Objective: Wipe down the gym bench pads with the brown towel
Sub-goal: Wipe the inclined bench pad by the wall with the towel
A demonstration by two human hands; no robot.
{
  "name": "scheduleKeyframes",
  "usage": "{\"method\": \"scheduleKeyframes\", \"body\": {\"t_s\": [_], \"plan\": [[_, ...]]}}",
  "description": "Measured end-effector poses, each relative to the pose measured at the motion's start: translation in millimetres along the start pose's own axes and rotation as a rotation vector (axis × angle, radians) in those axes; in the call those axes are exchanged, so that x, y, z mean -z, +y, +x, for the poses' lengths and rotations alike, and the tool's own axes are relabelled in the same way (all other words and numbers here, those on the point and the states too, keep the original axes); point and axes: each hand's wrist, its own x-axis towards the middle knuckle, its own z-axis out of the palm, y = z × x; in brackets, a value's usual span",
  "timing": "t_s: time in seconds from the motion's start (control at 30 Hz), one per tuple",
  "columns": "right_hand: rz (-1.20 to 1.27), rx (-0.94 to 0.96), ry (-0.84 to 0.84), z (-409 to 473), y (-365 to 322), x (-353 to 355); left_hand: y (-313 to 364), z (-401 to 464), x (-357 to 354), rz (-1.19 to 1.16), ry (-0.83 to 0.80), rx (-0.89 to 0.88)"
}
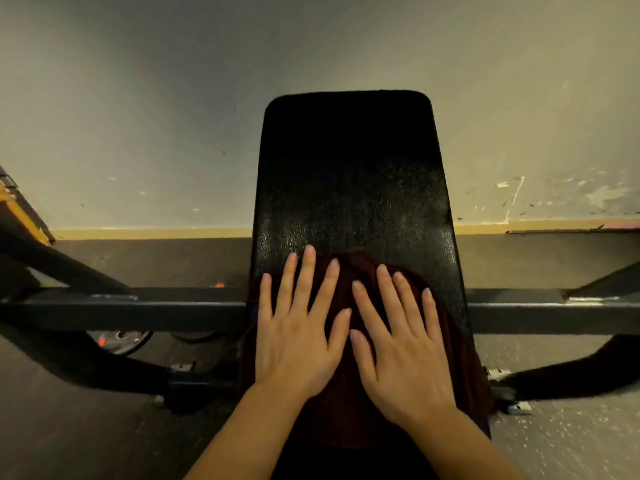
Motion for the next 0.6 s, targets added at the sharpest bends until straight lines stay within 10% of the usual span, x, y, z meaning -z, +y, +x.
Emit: {"method": "scheduleKeyframes", "body": {"t_s": [0.6], "plan": [[-0.085, 0.039, 0.071, 282, 48, 36, -41, 268, 29, 0.018, 0.095, 0.134]]}}
